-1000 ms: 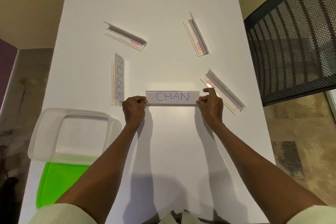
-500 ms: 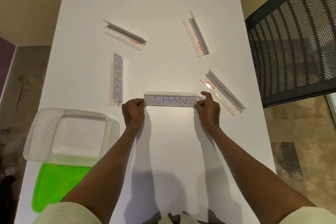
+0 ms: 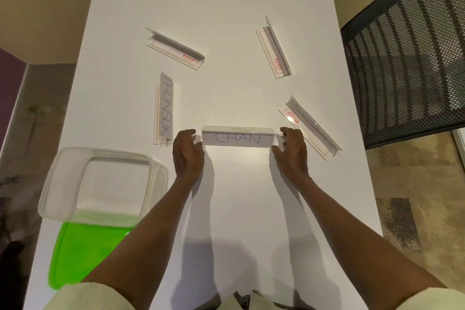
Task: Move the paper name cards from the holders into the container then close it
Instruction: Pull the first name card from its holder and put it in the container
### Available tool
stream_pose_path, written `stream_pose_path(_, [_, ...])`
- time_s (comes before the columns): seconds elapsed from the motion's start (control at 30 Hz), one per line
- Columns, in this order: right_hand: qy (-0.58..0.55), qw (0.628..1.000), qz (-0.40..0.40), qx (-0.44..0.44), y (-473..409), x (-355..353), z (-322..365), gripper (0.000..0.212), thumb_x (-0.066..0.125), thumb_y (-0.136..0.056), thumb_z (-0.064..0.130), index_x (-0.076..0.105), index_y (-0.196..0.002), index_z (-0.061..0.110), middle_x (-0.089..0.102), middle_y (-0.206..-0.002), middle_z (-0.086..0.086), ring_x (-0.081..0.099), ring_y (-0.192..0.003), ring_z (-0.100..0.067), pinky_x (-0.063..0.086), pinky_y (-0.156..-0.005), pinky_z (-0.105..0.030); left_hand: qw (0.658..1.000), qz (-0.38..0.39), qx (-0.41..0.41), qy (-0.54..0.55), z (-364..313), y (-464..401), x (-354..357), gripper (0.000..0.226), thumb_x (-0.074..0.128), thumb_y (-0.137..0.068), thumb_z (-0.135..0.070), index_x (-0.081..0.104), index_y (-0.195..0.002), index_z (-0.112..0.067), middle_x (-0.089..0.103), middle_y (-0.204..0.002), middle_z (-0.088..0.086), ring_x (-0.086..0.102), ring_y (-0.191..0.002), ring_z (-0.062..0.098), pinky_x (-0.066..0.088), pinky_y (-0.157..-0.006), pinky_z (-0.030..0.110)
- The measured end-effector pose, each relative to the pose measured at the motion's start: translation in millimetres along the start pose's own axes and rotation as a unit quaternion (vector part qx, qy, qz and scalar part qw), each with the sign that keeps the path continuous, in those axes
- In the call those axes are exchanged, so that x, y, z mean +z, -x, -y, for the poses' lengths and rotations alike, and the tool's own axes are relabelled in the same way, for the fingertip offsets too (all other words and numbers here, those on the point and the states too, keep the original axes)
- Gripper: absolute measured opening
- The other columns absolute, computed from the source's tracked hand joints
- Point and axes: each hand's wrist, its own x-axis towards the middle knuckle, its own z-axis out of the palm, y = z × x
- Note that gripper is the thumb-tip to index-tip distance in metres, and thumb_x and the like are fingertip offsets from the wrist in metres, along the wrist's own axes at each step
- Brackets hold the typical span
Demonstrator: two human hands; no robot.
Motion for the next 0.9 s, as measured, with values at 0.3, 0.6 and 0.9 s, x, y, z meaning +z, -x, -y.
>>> stream_pose_path(0.3, [0.21,0.961,0.091,-0.157,-13,-22,21,0.06,0.075,-0.076,0.013,0.052,-0.132,0.01,0.059,-0.13,-0.002,0.046,-0.111,-0.028,0.034,-0.082,-0.033,0.922,0.084,0.292,-0.24,-6,-18,-16,0.063,0.075,-0.073,-0.002,0.052,-0.132,0.0,0.059,-0.13,0.014,0.053,-0.103,0.038,0.048,-0.074,0.045])
stream_pose_path(0.6, [0.283,0.931,0.133,-0.189,-26,-15,26,0.055,0.073,-0.073,0.008,0.057,-0.125,0.003,0.065,-0.121,-0.008,0.052,-0.104,-0.034,0.039,-0.078,-0.038,0.91,0.147,0.29,-0.256,-8,-33,-12,0.059,0.08,-0.068,-0.01,0.059,-0.123,-0.006,0.07,-0.112,0.003,0.052,-0.092,0.031,0.049,-0.068,0.043])
stream_pose_path(0.9, [0.318,0.914,0.189,-0.168,-36,-14,28,0.044,0.066,-0.078,0.013,0.055,-0.121,0.007,0.065,-0.113,-0.006,0.048,-0.113,-0.03,0.035,-0.079,-0.035,0.909,0.15,0.276,-0.276,-17,-43,-3,0.018,0.071,-0.074,-0.013,0.067,-0.092,-0.01,0.071,-0.085,0.003,0.052,-0.086,0.027,0.049,-0.068,0.041])
